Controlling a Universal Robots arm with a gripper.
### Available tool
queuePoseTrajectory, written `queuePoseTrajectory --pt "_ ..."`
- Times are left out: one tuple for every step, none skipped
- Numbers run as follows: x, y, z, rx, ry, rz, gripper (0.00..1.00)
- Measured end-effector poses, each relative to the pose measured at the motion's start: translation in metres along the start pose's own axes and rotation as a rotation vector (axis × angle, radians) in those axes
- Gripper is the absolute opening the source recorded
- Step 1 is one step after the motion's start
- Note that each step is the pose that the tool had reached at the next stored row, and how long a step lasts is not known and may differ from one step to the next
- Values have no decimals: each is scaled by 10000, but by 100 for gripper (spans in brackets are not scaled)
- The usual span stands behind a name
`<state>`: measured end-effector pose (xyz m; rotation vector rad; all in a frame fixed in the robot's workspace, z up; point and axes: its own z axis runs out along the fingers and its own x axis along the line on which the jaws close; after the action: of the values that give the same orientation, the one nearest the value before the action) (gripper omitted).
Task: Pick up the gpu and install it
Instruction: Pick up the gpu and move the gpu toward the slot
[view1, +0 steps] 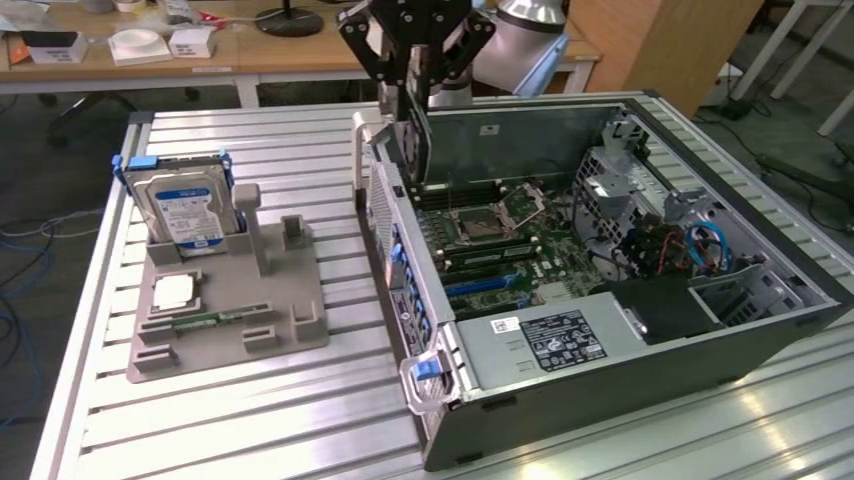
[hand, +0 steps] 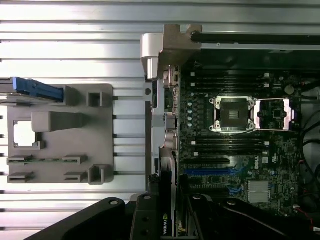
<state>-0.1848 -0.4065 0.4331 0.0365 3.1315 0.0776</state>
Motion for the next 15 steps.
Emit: queuePoseTrajectory --pt "-27 0 -1 0 1 1 26" --pt "-55 1 -2 0 1 0 26" --pt "-82 0 -3 0 1 0 26" --pt "-106 0 -6 -1 3 2 26" --pt "-127 -1 -8 0 4 6 26" --pt "-149 -2 -10 -1 5 10 26" --pt "-170 -4 -11 0 6 11 26" --pt "-191 -6 -12 0 7 13 26" --pt "-214 -7 -12 0 9 14 26" --pt "-239 -9 -13 0 11 15 26" --pt "-263 -11 -14 0 14 15 26" --pt "-284 -12 -15 0 15 17 26" --pt "-306 -13 -16 0 17 20 26" --pt "-328 -14 -17 0 19 20 26" --pt "-348 -14 -18 0 20 21 26"
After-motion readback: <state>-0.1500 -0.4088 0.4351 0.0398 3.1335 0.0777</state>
